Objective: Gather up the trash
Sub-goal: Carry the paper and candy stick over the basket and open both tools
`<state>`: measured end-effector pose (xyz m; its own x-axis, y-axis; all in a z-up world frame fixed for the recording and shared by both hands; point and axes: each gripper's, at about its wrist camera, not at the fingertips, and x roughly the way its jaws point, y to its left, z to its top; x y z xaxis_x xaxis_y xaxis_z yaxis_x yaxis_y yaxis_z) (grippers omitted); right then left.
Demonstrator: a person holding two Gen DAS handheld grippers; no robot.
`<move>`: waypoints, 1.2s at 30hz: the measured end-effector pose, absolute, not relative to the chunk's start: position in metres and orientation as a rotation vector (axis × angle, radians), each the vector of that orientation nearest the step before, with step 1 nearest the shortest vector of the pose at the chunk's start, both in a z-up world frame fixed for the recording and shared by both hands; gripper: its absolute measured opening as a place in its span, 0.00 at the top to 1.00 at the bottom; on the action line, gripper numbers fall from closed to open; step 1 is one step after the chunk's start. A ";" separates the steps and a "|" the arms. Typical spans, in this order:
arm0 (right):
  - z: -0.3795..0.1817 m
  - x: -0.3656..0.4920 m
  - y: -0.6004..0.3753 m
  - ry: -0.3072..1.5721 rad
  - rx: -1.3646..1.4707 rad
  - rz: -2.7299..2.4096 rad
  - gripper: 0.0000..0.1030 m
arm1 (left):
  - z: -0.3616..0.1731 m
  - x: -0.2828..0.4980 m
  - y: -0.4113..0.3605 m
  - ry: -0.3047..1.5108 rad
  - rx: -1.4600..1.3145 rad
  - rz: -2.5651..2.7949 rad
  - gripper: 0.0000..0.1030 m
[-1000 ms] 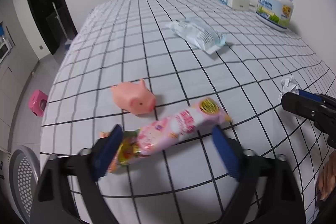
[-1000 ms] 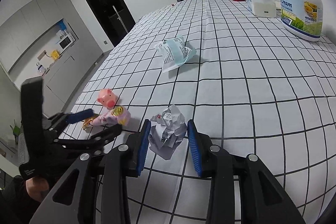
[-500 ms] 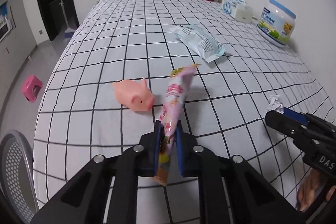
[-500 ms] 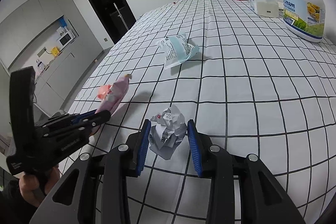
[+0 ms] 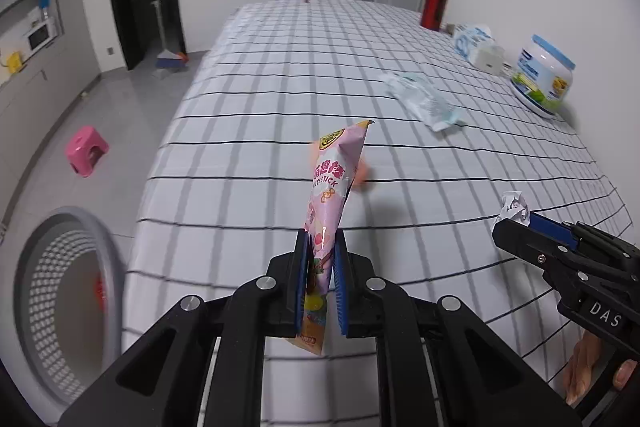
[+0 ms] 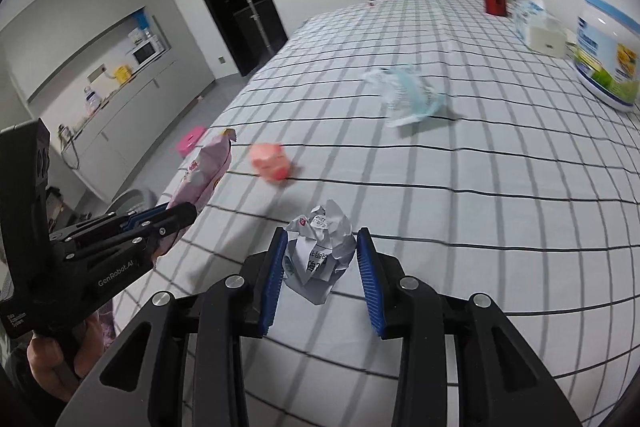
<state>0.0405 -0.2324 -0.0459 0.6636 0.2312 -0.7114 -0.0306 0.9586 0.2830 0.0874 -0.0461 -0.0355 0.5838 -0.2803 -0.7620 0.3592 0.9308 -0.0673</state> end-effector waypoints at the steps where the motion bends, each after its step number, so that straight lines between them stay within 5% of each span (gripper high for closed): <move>1: -0.045 0.042 -0.224 0.837 0.249 0.162 0.67 | -0.034 0.086 -0.037 0.868 0.097 -0.359 0.88; 21: -0.050 0.084 -0.014 0.893 0.062 0.497 0.67 | -0.049 0.071 0.161 0.896 0.000 0.057 0.88; 36: -0.073 0.119 0.080 0.951 -0.037 0.627 0.67 | -0.080 0.073 0.240 0.955 -0.114 0.200 0.87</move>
<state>0.1188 0.0805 -0.0733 0.4185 0.4840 -0.7685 -0.5160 0.8231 0.2374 0.0729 0.2396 -0.0804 0.5609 0.1186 -0.8194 -0.2193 0.9756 -0.0089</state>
